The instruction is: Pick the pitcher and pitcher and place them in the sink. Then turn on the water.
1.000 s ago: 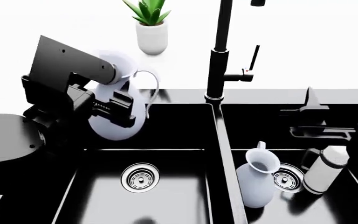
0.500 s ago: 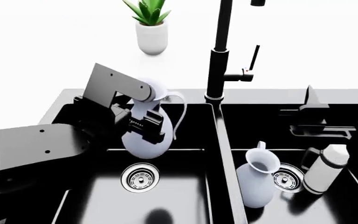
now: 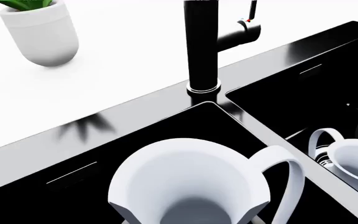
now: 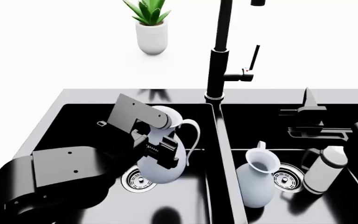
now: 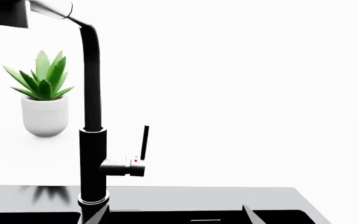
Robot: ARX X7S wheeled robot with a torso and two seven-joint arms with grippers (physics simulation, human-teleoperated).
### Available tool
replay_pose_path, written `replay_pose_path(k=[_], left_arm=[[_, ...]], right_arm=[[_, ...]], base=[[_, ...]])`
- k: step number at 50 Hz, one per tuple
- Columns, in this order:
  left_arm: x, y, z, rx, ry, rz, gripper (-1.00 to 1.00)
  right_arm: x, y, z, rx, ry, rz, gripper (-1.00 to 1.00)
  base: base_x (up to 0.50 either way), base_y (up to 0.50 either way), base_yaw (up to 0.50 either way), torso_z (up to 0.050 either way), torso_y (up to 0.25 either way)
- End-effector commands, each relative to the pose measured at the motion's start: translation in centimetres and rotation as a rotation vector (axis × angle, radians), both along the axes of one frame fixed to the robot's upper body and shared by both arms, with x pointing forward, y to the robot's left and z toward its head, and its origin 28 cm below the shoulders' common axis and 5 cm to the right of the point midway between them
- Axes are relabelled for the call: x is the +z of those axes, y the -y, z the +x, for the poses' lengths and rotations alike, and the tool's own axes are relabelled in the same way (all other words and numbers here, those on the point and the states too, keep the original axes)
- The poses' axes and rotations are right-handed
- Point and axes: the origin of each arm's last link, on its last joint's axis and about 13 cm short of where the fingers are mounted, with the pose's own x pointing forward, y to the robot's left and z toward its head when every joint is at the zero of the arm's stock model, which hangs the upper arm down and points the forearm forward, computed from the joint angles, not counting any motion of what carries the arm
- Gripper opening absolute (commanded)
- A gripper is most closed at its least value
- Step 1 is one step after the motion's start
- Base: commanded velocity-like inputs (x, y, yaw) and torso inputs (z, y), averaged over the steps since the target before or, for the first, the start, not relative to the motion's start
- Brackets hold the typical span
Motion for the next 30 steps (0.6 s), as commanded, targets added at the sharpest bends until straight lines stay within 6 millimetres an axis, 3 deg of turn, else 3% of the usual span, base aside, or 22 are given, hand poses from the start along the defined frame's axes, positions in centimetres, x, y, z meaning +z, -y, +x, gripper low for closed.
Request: replay_pose_path(k=[1, 30], left_arm=[[-1.4, 0.3, -0.5, -0.006, -0.033, -0.023, -1.00], [-4.3, 0.9, -2.9, -0.057, -0.103, -0.043, -1.00]], right_arm=[[-0.1, 0.0, 0.0, 0.000, -0.002, 0.002, 1.00], [-0.3, -0.2, 0.0, 0.009, -0.005, 0.005, 1.00]], base=[[0.00, 0.00, 0.00, 0.000, 0.000], [0.00, 0.00, 0.00, 0.000, 0.000]])
